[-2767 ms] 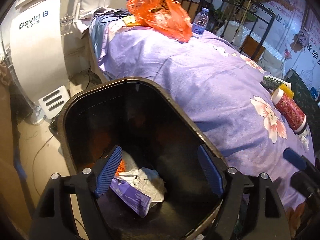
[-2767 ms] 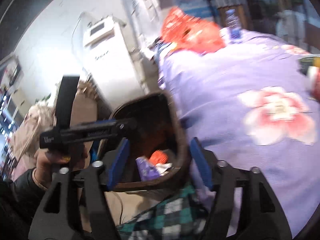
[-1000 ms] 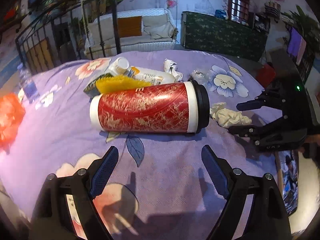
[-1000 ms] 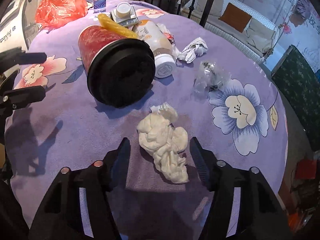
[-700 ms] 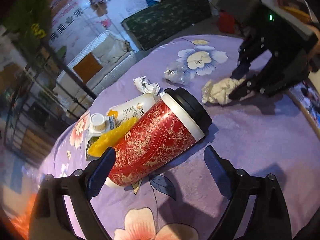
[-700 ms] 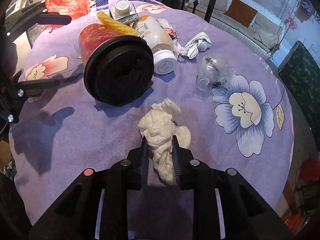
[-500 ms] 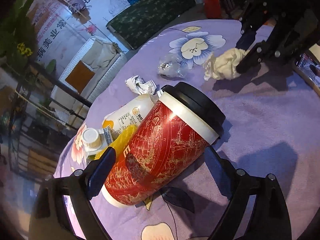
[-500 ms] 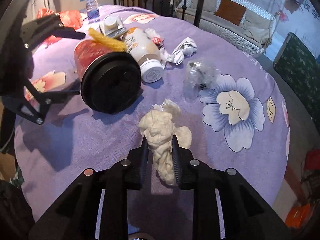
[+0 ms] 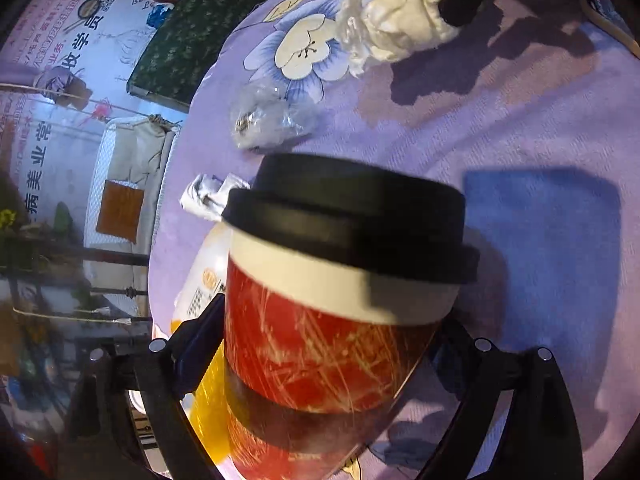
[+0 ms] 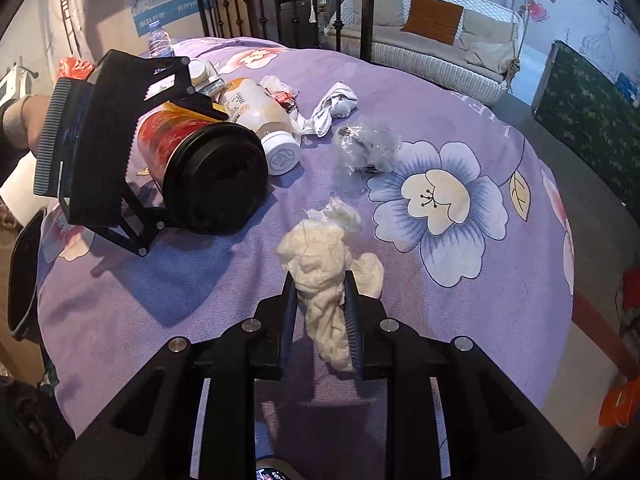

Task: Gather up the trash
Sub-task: 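Grasp the red cup with the left tool while the right tool holds the tissue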

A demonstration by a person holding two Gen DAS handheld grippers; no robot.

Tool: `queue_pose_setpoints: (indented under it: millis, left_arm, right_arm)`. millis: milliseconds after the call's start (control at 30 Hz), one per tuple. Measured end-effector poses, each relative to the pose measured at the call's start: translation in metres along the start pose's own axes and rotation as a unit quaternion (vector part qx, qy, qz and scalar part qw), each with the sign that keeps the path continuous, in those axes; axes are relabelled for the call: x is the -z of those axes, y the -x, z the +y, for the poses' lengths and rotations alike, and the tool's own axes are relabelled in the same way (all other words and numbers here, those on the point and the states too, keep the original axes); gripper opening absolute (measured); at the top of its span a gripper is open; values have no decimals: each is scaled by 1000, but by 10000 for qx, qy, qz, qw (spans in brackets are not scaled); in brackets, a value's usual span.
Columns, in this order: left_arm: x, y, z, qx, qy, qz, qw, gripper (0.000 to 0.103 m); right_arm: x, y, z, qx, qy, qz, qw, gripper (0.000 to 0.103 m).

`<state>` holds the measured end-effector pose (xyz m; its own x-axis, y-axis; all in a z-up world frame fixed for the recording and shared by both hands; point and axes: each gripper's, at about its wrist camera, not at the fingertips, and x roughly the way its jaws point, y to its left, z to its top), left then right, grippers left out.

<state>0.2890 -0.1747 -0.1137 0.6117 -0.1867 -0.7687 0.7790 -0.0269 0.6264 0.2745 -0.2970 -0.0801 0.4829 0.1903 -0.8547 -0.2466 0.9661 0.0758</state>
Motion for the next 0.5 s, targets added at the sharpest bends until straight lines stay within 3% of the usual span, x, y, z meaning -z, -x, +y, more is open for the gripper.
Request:
queue_pose_setpoints:
  millis: [67,267,500]
  left_arm:
    - [-4,-1,0,42,91,-44,9999,83]
    - [-2,5,-7,-282,482,-263,9981,82]
    - [13,45,-10,-426,1381,-862,9857,82]
  right_arm:
    - [1,1,-3,-22,-63,-19,10000,23]
    - [5,8,-6,-35,-169,-135,9998,23]
    - [9,19,-5,13,-260,-324,9991,23]
